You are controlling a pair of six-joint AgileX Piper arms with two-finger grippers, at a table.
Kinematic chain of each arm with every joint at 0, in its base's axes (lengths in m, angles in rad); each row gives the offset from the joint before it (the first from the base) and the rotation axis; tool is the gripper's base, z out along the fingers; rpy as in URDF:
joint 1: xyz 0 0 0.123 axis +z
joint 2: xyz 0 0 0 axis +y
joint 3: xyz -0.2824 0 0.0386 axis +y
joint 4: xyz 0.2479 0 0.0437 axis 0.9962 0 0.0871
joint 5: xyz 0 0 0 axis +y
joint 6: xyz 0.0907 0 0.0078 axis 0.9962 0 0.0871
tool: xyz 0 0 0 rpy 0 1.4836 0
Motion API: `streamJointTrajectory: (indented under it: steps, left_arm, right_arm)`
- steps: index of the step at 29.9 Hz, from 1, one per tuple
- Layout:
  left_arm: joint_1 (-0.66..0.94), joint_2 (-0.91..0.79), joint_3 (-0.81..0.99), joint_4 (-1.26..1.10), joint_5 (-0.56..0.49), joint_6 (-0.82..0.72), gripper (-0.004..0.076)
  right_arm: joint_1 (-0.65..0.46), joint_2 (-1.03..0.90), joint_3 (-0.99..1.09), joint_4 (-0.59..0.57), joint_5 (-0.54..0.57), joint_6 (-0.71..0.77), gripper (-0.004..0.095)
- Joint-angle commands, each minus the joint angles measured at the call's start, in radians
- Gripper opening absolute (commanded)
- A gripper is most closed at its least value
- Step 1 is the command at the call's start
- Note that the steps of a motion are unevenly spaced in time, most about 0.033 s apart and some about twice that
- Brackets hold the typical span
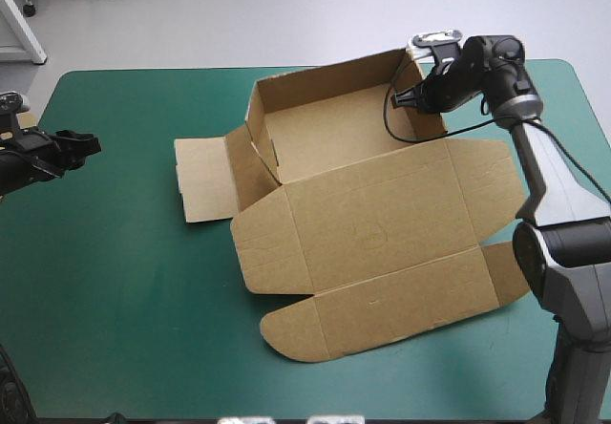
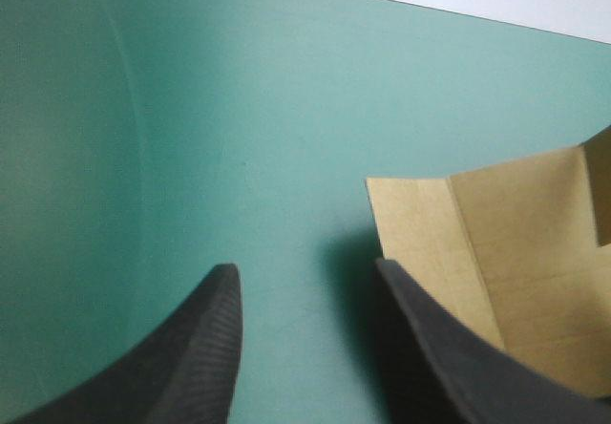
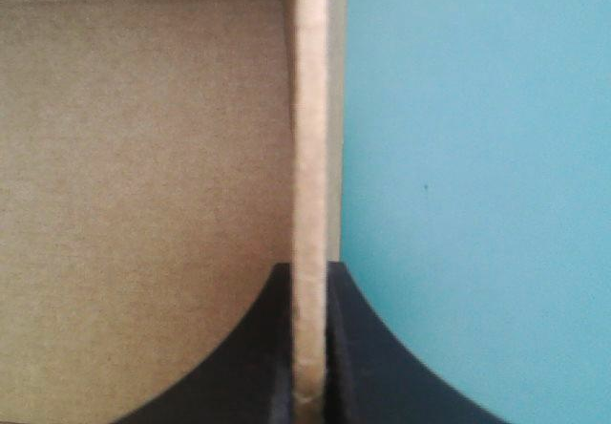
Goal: Fold the box
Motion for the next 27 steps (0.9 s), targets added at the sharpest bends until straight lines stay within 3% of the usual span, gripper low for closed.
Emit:
streamJointTrajectory:
  steps: [1,7,19,27]
  left_arm:
    - [-0.006,-0.029,-0.027,-0.053,-0.029,0.0,0.0314]
    - [-0.006,-0.029,-0.027,-0.051,-0.017,-0.02,0.0314]
    - [-0.006,0.034,-0.027,-0.065,-0.019,-0.026,0.0314]
    - [-0.006,0.166,-0.027,-0.357,0.094,0.115,0.0314]
  right_arm:
    - [-0.041,-0.137,-0.04,0.068,-0.069,0.001,-0.0013]
    - [-0.106,-0.224,-0.04,0.152,-0.076,-0.025,-0.0013]
    - [-0.265,-0.407,-0.04,0.529,-0.067,-0.148,-0.0013]
    - [-0.283,-0.447,-0.04,0.646,0.053,-0.208,-0.0013]
